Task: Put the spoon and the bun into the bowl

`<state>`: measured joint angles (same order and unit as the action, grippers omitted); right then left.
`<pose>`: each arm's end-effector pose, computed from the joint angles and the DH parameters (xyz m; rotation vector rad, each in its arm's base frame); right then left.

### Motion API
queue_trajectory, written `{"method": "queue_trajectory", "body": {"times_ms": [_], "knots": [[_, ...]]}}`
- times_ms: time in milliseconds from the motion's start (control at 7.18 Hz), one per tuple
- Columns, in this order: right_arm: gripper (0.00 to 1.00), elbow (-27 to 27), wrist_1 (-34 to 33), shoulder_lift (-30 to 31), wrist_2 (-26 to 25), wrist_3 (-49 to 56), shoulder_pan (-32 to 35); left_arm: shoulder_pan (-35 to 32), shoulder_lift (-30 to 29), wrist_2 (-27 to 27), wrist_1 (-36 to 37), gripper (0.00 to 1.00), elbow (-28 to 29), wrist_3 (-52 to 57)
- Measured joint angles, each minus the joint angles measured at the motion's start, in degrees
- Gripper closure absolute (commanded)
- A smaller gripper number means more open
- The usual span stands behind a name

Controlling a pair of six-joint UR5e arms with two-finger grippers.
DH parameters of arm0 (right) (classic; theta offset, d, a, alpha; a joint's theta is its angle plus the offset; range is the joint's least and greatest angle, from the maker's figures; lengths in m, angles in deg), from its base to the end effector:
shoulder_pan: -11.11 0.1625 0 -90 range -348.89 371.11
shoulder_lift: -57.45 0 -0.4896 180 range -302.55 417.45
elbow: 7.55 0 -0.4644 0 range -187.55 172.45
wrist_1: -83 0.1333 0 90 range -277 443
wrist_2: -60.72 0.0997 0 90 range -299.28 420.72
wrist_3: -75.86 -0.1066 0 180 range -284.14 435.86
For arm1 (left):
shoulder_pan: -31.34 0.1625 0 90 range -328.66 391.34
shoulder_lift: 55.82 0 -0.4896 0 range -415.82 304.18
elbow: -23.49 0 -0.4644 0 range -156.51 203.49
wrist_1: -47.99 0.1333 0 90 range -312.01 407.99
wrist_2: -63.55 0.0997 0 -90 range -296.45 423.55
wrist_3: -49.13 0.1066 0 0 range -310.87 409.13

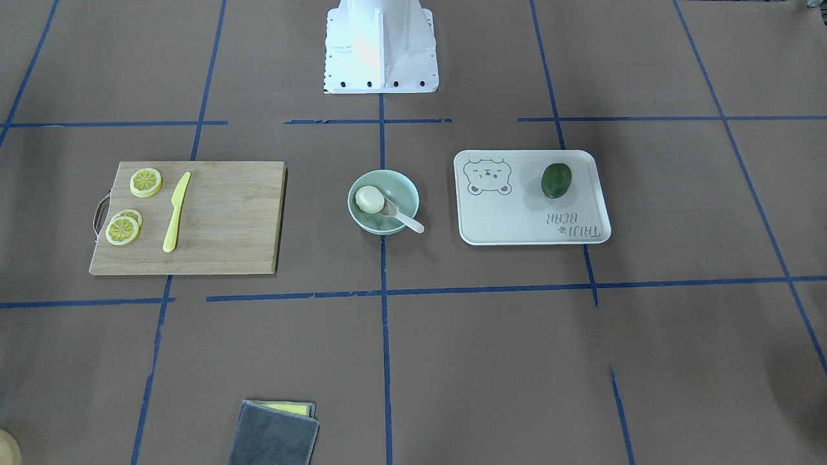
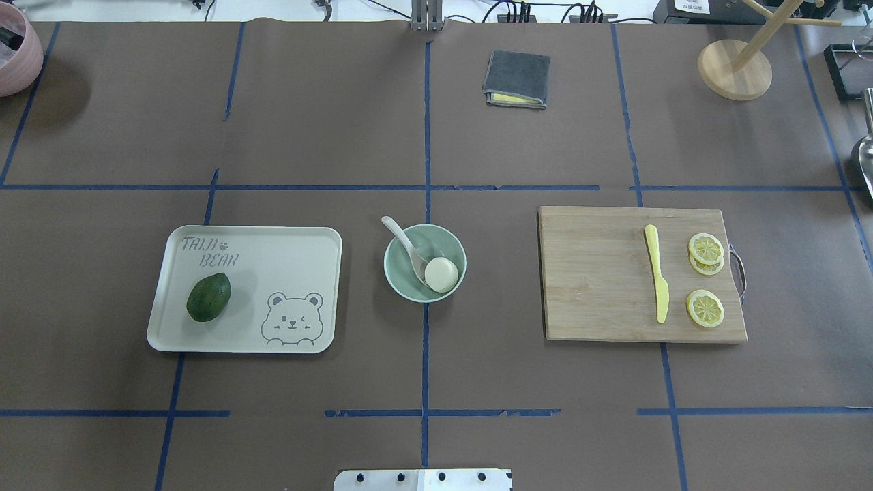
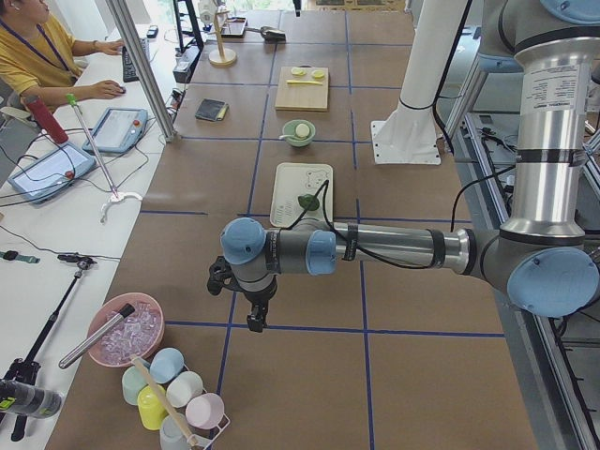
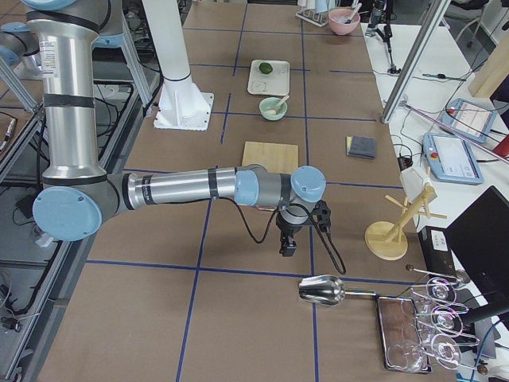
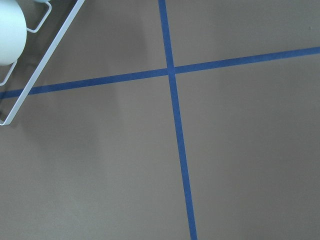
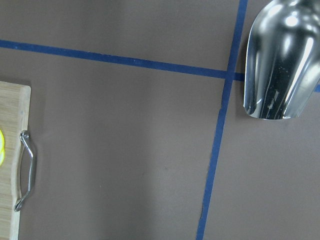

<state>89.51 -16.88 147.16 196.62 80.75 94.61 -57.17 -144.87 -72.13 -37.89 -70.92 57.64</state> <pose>-0.0069 -0.5622 0.6712 -0.0531 -0.8013 -0.1703 -0.0426 -0.5556 0.6996 0.0380 0.7973 0.1606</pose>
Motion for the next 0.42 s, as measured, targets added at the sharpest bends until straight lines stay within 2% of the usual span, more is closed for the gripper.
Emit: {"method": "queue_trajectory", "body": {"times_ms": [418], "knots": [[0.0,0.42,0.37,0.53,-3.25,0.09,0.0,0.03,-1.23,0.01,0.03,0.0,-0.03,-0.15]]}}
